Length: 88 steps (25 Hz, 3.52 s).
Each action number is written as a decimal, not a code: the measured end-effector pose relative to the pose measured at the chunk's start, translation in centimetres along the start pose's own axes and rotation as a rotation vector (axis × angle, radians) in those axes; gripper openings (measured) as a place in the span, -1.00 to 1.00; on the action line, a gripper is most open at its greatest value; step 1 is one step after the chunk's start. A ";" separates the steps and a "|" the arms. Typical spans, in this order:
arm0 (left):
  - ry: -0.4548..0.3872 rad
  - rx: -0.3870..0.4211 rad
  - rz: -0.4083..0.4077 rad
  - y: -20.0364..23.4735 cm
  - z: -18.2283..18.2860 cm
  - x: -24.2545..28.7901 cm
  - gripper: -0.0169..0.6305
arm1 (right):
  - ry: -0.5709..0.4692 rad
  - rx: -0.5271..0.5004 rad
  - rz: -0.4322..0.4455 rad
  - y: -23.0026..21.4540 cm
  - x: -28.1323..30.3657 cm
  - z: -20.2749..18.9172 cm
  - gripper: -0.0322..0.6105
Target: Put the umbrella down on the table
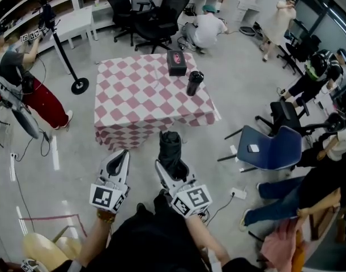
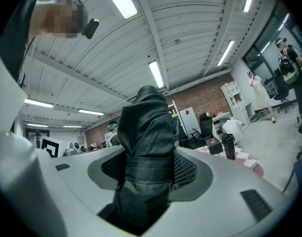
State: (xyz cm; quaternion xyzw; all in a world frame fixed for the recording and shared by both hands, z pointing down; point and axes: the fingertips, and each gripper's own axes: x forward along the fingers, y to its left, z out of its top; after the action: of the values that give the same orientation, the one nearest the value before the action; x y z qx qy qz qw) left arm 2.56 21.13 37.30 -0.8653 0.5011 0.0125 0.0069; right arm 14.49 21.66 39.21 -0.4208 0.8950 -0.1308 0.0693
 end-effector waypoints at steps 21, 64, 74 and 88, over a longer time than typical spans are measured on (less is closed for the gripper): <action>0.011 -0.005 0.007 1.1 -0.6 11.2 -0.91 | 0.007 0.032 -0.009 -11.0 5.7 2.0 -0.15; 0.075 -0.064 0.106 14.5 -4.3 29.4 -0.91 | 0.042 0.088 0.070 -26.7 26.4 5.8 -0.15; 0.069 -0.067 0.078 18.3 -4.8 32.9 -0.91 | 0.056 0.134 0.043 -30.2 31.0 6.2 -0.15; 0.098 -0.107 0.097 23.3 -7.1 32.6 -0.91 | 0.103 0.097 0.072 -30.1 39.4 5.1 -0.15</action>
State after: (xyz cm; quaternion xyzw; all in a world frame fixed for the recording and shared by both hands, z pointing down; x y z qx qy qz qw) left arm -1.29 -18.91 43.45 -0.8388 0.5405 -0.0026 -0.0645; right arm 12.72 -27.98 42.61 -0.3774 0.9045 -0.1928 0.0482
